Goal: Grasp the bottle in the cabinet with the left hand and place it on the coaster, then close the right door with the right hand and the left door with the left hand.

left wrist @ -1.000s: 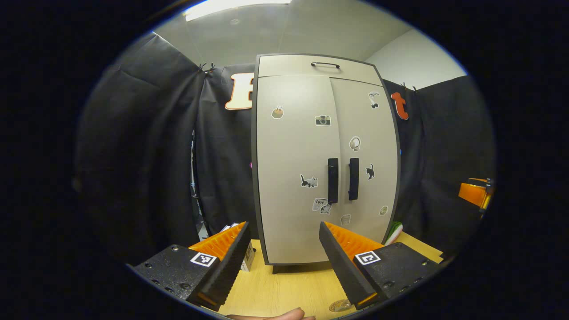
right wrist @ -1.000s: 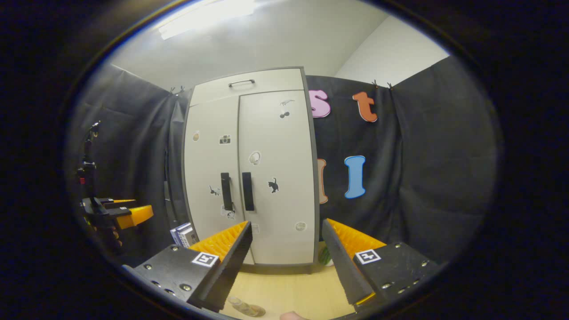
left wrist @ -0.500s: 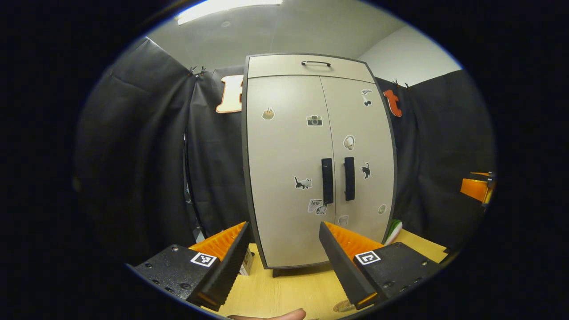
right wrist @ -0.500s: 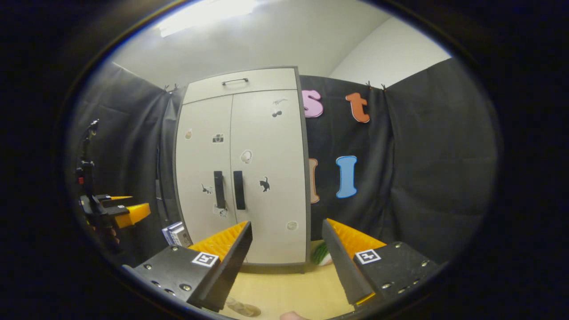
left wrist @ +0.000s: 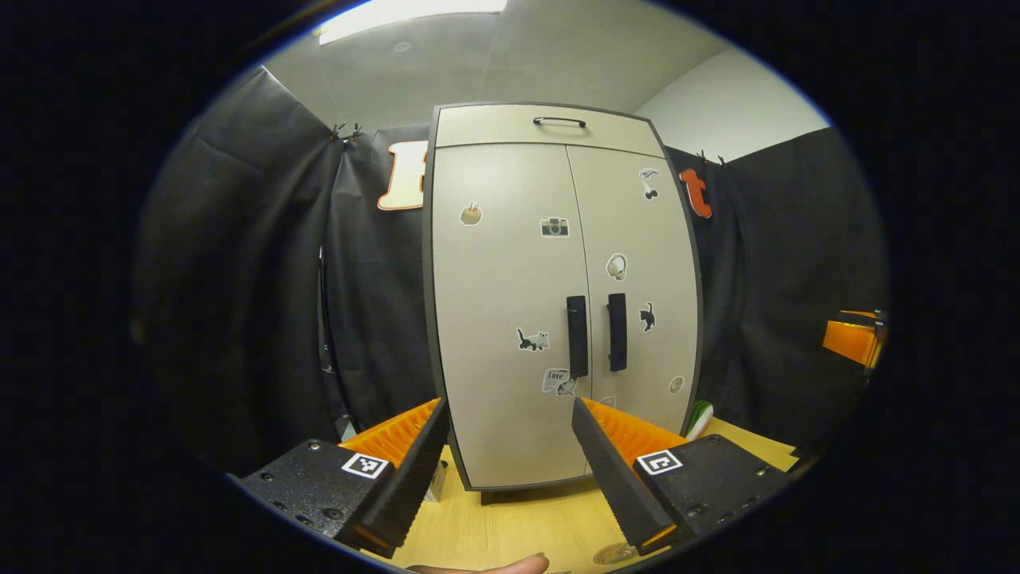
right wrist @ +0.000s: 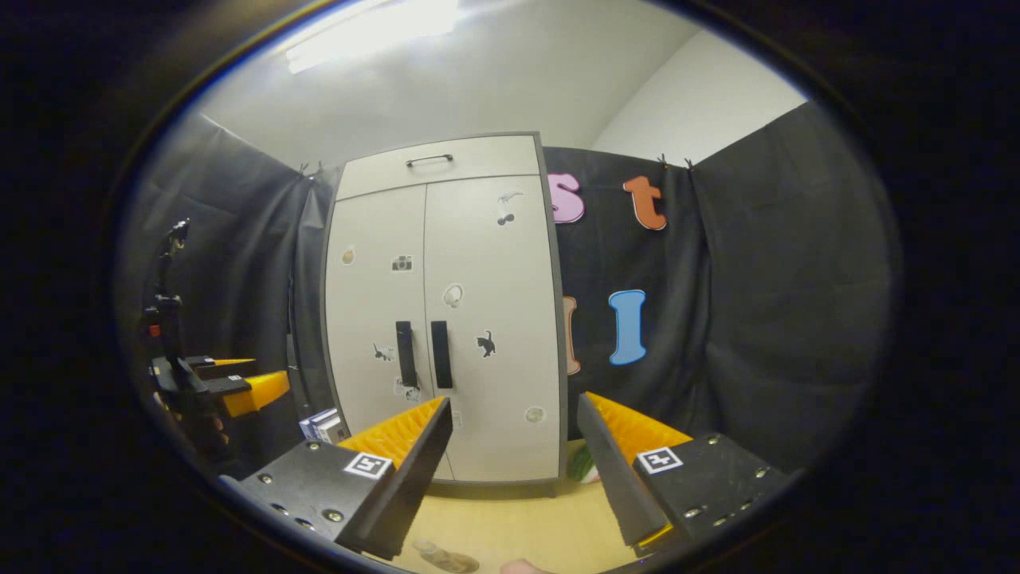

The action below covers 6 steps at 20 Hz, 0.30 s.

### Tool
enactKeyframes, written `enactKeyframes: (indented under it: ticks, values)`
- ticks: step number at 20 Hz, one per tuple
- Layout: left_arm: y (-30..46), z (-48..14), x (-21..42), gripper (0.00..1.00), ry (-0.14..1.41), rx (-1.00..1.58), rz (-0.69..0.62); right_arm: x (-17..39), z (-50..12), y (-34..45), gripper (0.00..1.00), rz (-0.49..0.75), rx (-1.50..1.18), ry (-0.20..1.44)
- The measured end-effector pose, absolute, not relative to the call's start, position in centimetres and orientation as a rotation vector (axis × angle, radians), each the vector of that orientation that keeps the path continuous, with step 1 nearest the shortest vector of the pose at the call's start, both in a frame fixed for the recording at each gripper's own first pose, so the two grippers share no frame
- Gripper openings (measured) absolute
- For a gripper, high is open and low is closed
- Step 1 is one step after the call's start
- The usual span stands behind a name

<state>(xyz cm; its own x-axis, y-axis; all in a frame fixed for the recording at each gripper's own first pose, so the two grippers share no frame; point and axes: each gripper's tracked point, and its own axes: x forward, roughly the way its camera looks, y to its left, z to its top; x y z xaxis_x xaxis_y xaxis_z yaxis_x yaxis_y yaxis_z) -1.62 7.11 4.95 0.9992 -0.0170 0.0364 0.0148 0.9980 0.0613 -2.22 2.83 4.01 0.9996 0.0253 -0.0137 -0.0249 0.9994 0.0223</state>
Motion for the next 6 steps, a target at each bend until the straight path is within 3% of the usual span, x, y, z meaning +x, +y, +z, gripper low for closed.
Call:
enactKeyframes:
  ticks: [1,6]
  values:
    - [7.2,4.9,-1.6,0.97,-0.038,0.068,-0.016,-2.1,3.8,3.0,0.99,0.028,0.014,0.015]
    - [7.9,4.5,-1.8,0.97,-0.045,0.073,-0.024,-2.2,3.5,4.3,0.96,0.030,-0.010,0.012]
